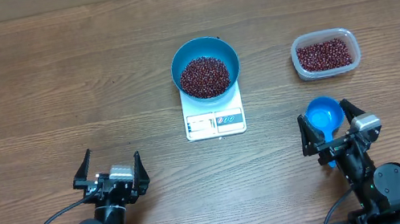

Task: Scoop item into bowl and weigh 150g on scale

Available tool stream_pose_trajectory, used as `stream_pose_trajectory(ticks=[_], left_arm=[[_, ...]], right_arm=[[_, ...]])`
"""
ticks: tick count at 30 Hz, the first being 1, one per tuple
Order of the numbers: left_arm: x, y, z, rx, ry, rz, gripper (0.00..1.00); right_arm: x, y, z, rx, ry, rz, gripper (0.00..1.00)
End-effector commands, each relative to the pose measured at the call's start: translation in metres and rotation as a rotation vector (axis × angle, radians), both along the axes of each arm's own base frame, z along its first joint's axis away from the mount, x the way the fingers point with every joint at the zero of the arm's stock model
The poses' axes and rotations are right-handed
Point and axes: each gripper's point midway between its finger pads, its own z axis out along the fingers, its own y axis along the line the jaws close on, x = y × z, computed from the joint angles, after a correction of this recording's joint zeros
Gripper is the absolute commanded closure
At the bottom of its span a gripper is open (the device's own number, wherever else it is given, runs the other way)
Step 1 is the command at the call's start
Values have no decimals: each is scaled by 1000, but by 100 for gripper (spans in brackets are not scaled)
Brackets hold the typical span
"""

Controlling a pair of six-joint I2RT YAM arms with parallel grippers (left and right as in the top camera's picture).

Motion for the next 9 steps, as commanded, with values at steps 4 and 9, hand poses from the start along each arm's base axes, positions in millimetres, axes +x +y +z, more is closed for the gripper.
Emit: stream_pose_trajectory(ticks=[4, 9], left_arm=[[0, 3, -2, 9, -3, 12, 0], [0, 3, -2, 9, -3, 12, 0]], right_arm=[[0, 2, -2, 10, -2, 8, 0], [0, 2, -2, 10, -2, 8, 0]])
